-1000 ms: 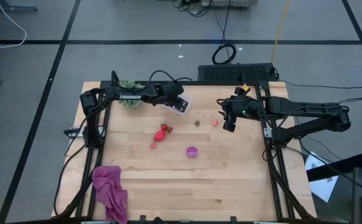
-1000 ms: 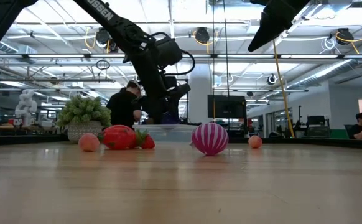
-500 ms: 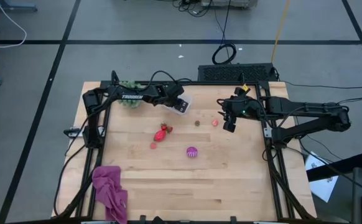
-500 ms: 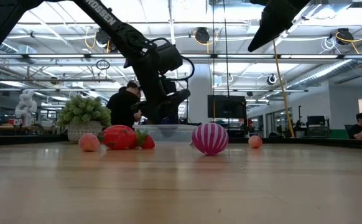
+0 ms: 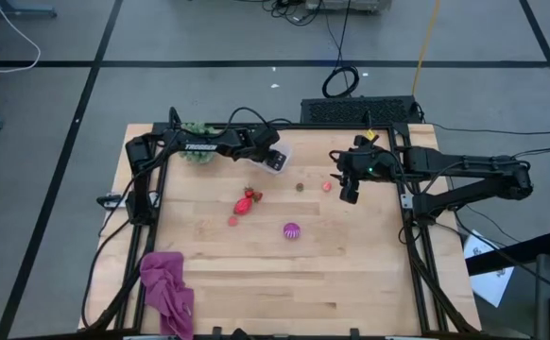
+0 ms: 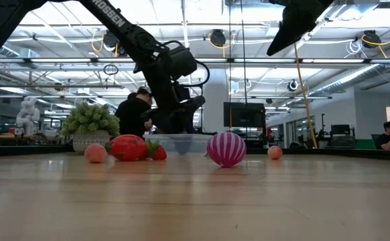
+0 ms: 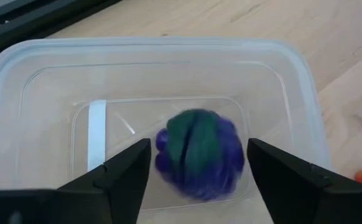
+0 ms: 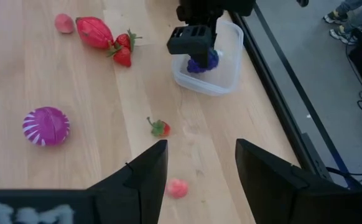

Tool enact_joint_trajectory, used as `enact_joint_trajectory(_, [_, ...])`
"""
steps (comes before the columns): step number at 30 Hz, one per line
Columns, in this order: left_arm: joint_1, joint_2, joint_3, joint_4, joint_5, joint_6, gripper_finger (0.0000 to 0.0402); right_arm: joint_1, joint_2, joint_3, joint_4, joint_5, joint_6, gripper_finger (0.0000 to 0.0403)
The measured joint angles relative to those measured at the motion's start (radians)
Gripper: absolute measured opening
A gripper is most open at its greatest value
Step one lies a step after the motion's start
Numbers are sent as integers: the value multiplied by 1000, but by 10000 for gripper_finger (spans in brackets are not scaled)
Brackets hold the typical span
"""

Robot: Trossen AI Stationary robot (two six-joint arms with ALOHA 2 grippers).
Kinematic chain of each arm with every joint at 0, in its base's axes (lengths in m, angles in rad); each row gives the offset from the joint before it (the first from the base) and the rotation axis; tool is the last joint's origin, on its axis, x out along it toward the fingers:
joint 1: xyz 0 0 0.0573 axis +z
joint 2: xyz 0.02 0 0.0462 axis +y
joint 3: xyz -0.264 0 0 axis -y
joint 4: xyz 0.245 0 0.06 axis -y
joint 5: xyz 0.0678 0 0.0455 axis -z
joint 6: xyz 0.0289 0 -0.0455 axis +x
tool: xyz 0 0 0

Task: Pick and placing Produce into tupperware
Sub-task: Put the purple grape into the transparent bin, then put the red dragon fruit into the transparent bin

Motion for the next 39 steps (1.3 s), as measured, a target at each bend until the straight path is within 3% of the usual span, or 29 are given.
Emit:
enact_joint_trajectory(9, [10,-33,0,52,3,14,321,0,0,0,0,1,0,180])
enact_joint_trajectory(13, [26,-142,0,33,24,42,322,0,0,0,0,1,0,180])
enact_joint_trajectory(17, [10,-291,2,-107,30,91,314,0,0,0,-6,2,0,180])
enact_joint_trajectory(20, [-56,-363,3,-290,30,89,306,0,0,0,-8,2,-1,180])
enact_joint_trajectory(24, [-196,-366,-3,-471,-5,30,299,0,0,0,-8,2,-7,180])
enact_joint_trajectory(31, [-390,-304,-85,-537,-26,-135,297,0,0,0,-8,-17,2,180])
enact_joint_trajectory(34, [-425,-287,-107,-610,-26,-232,297,0,0,0,-8,-18,4,180])
enact_joint_trajectory(39, [-442,-286,-159,-531,-26,-311,302,0,0,0,0,-20,4,180])
